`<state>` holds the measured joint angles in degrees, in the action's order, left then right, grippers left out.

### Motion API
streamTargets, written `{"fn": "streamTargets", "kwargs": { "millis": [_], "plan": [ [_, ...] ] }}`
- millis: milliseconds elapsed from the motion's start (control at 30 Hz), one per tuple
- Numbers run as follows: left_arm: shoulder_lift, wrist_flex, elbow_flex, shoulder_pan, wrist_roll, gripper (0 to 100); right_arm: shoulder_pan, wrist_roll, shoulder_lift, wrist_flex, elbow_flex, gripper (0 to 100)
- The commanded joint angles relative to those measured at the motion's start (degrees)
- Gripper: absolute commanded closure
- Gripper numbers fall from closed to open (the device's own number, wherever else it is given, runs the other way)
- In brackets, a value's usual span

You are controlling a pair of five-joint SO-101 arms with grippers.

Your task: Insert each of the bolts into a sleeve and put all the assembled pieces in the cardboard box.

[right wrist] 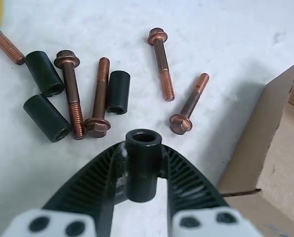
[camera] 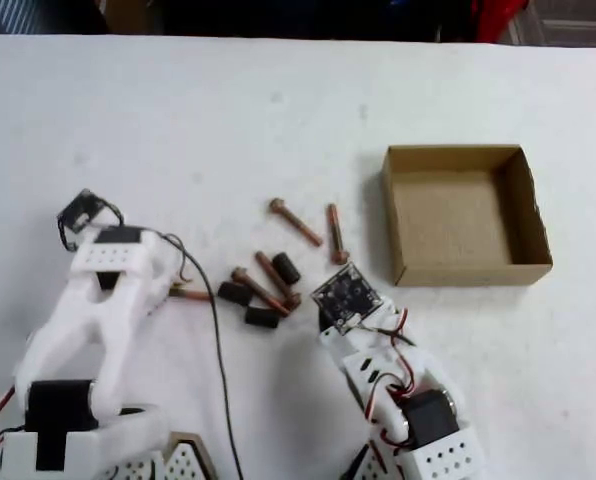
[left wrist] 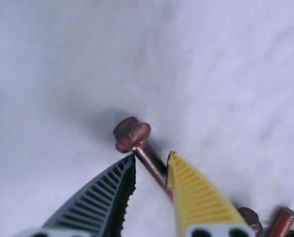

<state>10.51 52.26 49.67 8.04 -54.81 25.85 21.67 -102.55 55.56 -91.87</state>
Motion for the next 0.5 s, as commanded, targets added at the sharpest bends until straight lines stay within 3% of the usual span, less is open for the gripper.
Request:
{"fn": "streamTargets", "kwargs": {
  "millis": [0, 467],
  "plan": [
    [1.71, -4.48, 0.88, 0.66, -0.7, 87, 0.13, -0.18, -0.57, -1.19, 0.62, 98.2],
    [1.71, -9.32, 3.6, 3.74, -4.04, 87, 0.13, -0.18, -0.57, -1.19, 0.62, 98.2]
  ]
}}
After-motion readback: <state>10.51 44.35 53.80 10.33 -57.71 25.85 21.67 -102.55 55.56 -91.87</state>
